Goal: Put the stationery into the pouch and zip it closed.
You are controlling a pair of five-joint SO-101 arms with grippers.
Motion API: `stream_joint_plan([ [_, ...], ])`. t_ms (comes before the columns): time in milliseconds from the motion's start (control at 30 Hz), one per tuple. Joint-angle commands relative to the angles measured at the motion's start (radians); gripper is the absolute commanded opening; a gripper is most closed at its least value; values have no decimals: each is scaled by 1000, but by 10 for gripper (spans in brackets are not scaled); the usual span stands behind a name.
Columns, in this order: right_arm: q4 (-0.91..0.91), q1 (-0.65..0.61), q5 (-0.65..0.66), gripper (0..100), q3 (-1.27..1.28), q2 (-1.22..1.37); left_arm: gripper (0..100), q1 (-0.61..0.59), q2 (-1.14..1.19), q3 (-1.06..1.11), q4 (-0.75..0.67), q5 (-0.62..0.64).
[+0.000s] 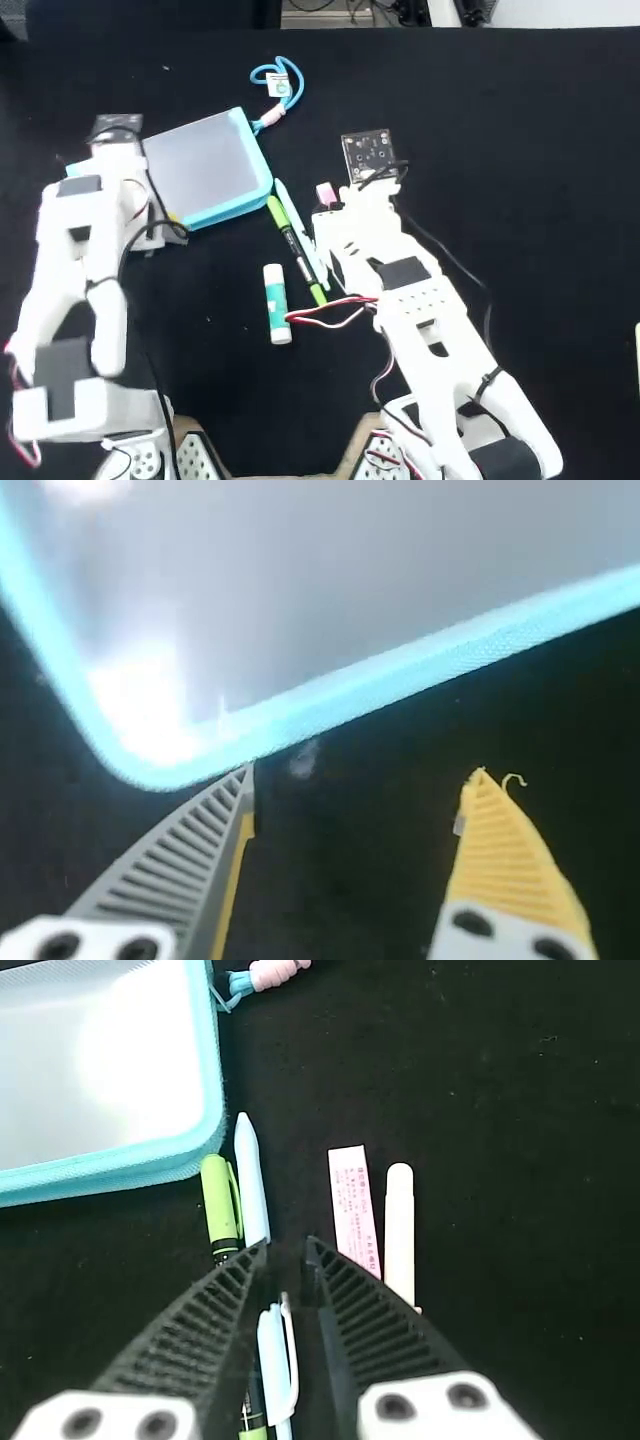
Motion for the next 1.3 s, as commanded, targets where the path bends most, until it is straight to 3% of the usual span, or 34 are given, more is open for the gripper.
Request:
stream_joint_plan([
  [0,-20,11,-5,57,-5,1,324,18,144,-166,-6,-152],
  [333,-20,11,-5,57,-5,-4,207,-4,411,-417,-3,-387],
  [567,-20,11,-5,57,-7,-4,205,-27,410,-447,2,-393],
  [900,-20,11,-5,57,-7,-4,211,-35,218,-417,61,-393],
  [1067,-20,11,-3,57,-7,-4,268,-12,216,-351,57,-482],
  [1267,-20,11,-3,57,-7,-2,274,-7,221,-323,-106,-489],
])
